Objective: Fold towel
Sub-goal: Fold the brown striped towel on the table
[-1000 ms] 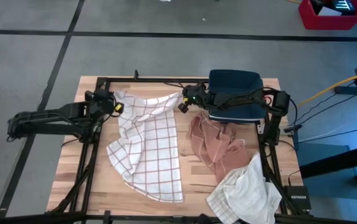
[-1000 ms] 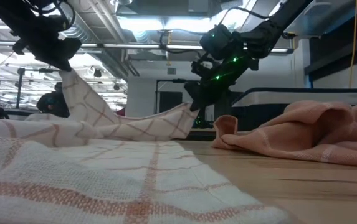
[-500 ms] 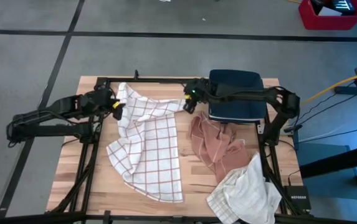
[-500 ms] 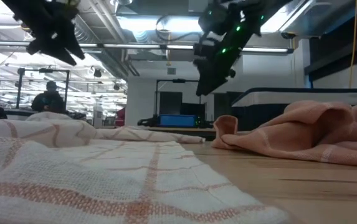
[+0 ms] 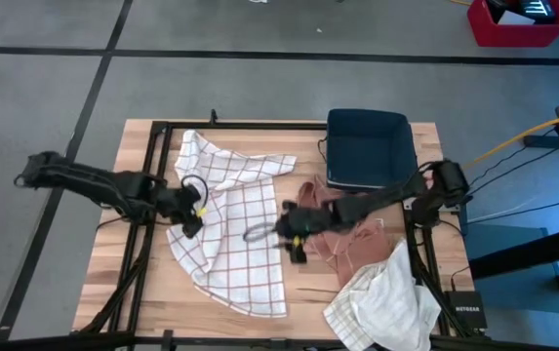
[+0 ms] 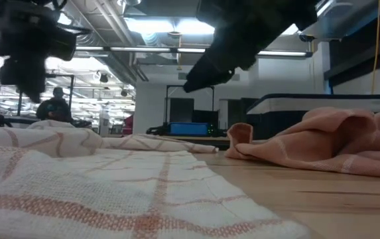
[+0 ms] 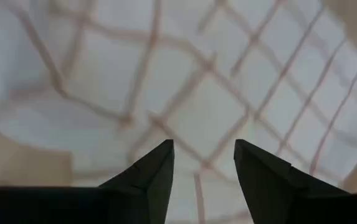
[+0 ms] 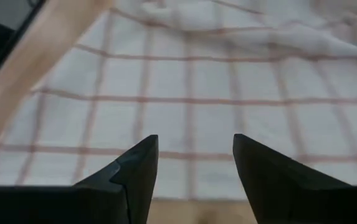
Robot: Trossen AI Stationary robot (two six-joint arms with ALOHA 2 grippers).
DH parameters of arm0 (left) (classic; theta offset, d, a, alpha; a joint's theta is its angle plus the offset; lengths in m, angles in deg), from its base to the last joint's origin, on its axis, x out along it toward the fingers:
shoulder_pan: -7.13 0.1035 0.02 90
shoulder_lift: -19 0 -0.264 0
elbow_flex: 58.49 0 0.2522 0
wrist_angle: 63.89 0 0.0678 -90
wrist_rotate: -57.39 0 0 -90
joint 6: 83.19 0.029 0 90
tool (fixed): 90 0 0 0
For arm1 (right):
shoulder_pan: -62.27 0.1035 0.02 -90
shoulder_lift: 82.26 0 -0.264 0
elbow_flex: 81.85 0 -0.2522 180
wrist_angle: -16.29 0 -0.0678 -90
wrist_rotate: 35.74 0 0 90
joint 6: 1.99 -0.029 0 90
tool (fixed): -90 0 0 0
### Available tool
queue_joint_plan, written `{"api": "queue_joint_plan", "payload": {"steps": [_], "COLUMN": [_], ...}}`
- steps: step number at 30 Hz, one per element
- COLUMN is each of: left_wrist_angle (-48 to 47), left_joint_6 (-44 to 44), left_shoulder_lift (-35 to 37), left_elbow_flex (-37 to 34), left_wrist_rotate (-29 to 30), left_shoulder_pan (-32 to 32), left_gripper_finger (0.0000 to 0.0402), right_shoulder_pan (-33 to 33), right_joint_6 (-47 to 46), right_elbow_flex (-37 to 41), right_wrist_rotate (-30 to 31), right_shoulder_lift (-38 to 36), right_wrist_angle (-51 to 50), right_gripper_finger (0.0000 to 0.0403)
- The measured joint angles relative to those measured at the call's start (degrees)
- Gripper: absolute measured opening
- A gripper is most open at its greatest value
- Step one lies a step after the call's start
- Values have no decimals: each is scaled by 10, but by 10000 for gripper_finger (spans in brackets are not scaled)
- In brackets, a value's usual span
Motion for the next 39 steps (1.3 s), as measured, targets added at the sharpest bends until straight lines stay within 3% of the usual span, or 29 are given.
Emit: {"api": "queue_joint_plan", "payload": {"steps": [8,17,25,33,37,39], "left_wrist_angle": [-4,29,121,274,259,224], "left_joint_6": [-115,-235,-320,-398,-381,-357], "left_shoulder_lift": [-95,-204,-282,-311,-310,-308], "left_elbow_flex": [0,0,0,1,37,71], "left_wrist_rotate": [-28,-22,-17,2,24,68], "left_shoulder_pan": [-143,-282,-365,-422,-441,-448], "left_gripper_finger": [136,132,132,132,132,132], "right_shoulder_pan": [67,74,74,78,77,77], "right_joint_6": [-30,-38,-38,-38,-47,-61], "right_elbow_flex": [0,0,-4,-1,2,1], "right_wrist_rotate": [43,22,35,25,36,39], "right_shoulder_lift": [81,140,130,72,50,42], "right_wrist_angle": [88,117,-10,-187,-200,-183], "right_gripper_finger": [193,170,154,144,144,144]}}
